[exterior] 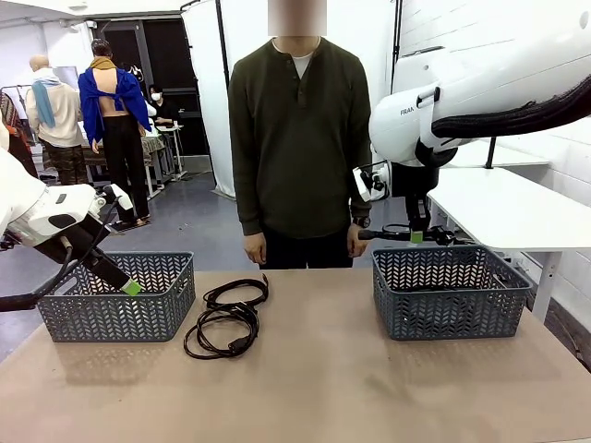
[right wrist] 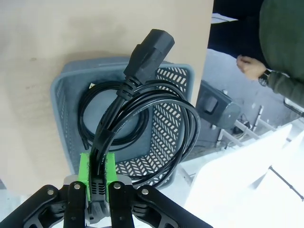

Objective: Organize the cables according to human instructions.
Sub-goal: Pick up a bundle of cables and place it in the basket indicated by the human.

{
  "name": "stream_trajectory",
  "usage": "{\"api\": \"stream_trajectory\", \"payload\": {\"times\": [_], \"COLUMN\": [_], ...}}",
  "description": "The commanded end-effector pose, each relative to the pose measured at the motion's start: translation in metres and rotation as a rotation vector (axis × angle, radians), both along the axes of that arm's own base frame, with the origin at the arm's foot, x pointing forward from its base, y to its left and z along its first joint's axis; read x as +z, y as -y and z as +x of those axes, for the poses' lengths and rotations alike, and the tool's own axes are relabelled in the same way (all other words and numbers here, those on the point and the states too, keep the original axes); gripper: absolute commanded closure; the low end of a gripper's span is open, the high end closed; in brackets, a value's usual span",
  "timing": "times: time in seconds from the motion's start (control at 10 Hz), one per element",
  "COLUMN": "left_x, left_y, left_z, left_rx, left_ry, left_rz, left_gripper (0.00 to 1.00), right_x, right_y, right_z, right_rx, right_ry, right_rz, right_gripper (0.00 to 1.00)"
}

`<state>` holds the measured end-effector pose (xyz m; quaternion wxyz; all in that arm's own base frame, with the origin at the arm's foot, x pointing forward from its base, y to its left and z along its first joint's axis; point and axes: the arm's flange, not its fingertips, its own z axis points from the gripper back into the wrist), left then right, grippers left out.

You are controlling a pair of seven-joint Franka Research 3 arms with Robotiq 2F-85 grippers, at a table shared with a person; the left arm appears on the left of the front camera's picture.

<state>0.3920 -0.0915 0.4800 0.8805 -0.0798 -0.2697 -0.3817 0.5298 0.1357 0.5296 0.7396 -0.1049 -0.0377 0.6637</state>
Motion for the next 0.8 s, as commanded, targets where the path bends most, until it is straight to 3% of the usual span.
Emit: {"api": "stream_trajectory", "payload": {"times": [0.0,0.7], "left_x": [-0.0003,-0.0003], "left_y": [-0.0012,-0.0012], "left_z": [0.0005,0.0005], "left_rx": [0.003,0.003], "left_ry": [-0.007,-0.007], "left_rz": [-0.018,-0.018], "left_gripper": [0.0,0.0], "right_x": [0.0022,-0.0001], "right_y": [-0.0003,-0.0002], "right_z": [0.0008,0.0001], "right_rx": [0.001,0.0], "right_ry": [0.005,0.0], "right_rz": [0.001,0.0], "right_gripper": [1.0,1.0]}}
